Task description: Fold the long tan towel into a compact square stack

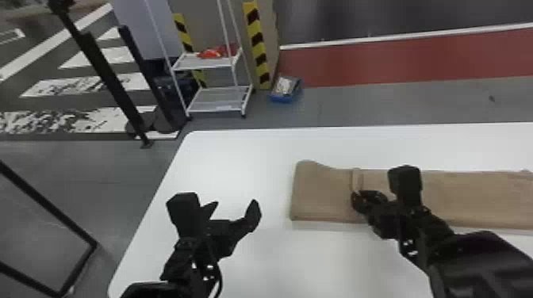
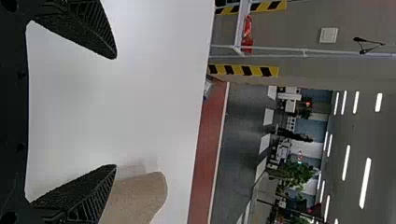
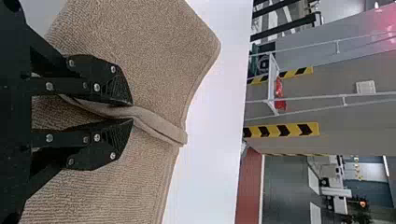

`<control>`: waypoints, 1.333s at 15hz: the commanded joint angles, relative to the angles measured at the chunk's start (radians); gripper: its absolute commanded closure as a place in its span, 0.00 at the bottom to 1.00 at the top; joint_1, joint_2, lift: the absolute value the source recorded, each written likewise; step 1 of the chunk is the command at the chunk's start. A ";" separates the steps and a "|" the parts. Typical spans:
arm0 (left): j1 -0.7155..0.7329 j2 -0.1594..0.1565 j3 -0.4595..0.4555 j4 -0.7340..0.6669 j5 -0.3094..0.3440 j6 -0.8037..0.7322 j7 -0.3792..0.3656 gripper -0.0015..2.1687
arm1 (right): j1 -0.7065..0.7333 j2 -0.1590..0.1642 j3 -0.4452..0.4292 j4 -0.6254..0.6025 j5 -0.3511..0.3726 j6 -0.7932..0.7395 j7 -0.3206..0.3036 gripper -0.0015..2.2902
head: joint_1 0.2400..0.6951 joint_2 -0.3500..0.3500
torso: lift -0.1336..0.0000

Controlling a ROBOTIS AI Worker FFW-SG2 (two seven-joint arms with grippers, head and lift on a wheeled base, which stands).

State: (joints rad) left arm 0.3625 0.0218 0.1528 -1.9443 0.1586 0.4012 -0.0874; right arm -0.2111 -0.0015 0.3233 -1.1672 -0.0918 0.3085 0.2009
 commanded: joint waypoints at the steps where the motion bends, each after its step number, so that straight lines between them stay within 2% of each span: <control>1: 0.006 0.001 0.001 0.001 0.001 0.000 0.000 0.02 | -0.001 0.002 0.002 0.000 -0.003 0.001 0.000 0.41 | 1.00 0.89 | 0.58; 2: 0.007 0.001 0.004 0.001 0.001 0.000 0.000 0.02 | -0.001 0.002 0.003 -0.003 -0.003 -0.002 0.002 0.43 | 1.00 0.89 | 0.58; 3: 0.007 0.001 0.007 0.004 0.001 0.000 -0.002 0.02 | -0.001 0.002 0.007 -0.009 -0.003 -0.002 0.002 0.51 | 1.00 0.89 | 0.58; 5: 0.007 0.001 0.011 0.005 0.002 0.000 -0.003 0.02 | -0.001 0.002 0.011 -0.020 -0.006 -0.008 0.011 0.54 | 1.00 0.90 | 0.58; 6: 0.007 0.001 0.014 0.005 0.002 0.000 -0.003 0.02 | -0.001 0.002 0.011 -0.029 -0.008 -0.005 0.014 0.61 | 1.00 0.90 | 0.58; 8: 0.007 0.001 0.024 0.005 0.004 0.000 -0.005 0.02 | 0.007 0.002 0.007 -0.063 -0.011 -0.002 0.015 0.61 | 1.00 0.91 | 0.58; 11: 0.009 0.000 0.039 0.001 0.012 0.000 -0.012 0.02 | 0.082 0.002 -0.036 -0.316 -0.020 0.148 0.044 0.61 | 1.00 0.93 | 0.58; 13: 0.015 0.001 0.048 -0.007 0.018 0.000 -0.014 0.02 | 0.125 0.002 -0.116 -0.526 -0.039 0.314 0.054 0.61 | 1.00 0.94 | 0.58; 14: 0.015 0.000 0.054 -0.007 0.024 0.000 -0.023 0.02 | 0.134 0.002 -0.167 -0.580 -0.055 0.393 0.054 0.61 | 1.00 0.94 | 0.58; 15: 0.015 0.000 0.057 -0.005 0.027 0.000 -0.025 0.02 | 0.134 -0.015 -0.227 -0.598 -0.075 0.452 0.057 0.61 | 1.00 0.93 | 0.58; 16: 0.016 0.000 0.057 -0.005 0.027 0.000 -0.025 0.02 | 0.121 -0.048 -0.302 -0.597 -0.091 0.498 0.080 0.61 | 1.00 0.89 | 0.58; 17: 0.016 -0.002 0.054 -0.005 0.027 0.000 -0.025 0.02 | 0.105 -0.058 -0.365 -0.575 -0.086 0.525 0.112 0.61 | 1.00 0.85 | 0.58; 19: 0.018 -0.002 0.044 -0.004 0.025 0.000 -0.023 0.02 | 0.081 -0.081 -0.441 -0.459 -0.049 0.513 0.158 0.61 | 1.00 0.77 | 0.58; 20: 0.019 -0.002 0.039 -0.004 0.024 0.000 -0.023 0.02 | 0.064 -0.101 -0.446 -0.385 -0.036 0.470 0.160 0.61 | 1.00 0.73 | 0.58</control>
State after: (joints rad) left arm 0.3812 0.0199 0.1984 -1.9491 0.1848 0.4012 -0.1106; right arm -0.1250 -0.0794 -0.0971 -1.6448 -0.1475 0.8158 0.3591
